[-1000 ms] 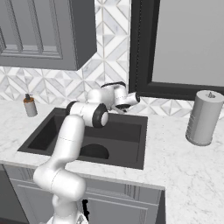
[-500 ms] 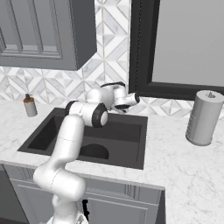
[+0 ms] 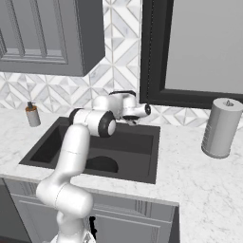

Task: Pick the pan and sponge and place them into the sink. Then turn on the water.

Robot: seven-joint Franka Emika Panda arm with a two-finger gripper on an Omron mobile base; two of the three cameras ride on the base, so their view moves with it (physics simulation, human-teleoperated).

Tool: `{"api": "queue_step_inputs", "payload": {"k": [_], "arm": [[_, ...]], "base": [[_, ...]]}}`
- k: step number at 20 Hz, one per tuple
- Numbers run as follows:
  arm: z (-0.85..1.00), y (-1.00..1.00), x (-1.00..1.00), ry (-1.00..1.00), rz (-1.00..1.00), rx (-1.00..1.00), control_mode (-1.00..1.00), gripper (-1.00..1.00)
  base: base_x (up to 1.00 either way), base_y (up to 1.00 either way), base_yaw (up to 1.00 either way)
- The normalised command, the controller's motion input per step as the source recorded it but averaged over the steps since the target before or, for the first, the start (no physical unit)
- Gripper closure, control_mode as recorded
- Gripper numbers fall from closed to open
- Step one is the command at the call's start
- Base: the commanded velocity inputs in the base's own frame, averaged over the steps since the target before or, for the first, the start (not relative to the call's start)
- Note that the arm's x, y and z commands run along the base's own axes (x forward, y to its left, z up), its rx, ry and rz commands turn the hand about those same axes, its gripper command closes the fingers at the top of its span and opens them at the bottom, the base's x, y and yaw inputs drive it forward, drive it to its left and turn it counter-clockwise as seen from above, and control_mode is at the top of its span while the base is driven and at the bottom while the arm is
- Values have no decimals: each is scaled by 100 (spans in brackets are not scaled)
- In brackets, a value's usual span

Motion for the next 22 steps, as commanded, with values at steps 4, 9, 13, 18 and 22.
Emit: {"api": "queue_step_inputs", "payload": {"k": [4, 9, 13, 18, 22], "arm": [[-16, -28, 5, 13, -20, 7, -100, 100], [-22, -33, 14, 17, -20, 6, -100, 100], [-28, -33, 19, 18, -19, 4, -100, 100], [-35, -32, 21, 18, -17, 4, -100, 100], [-38, -32, 16, 15, -16, 4, -100, 100]], "base": [[0, 0, 0], [0, 0, 0], [0, 0, 0], [0, 0, 0], [0, 0, 0]]}}
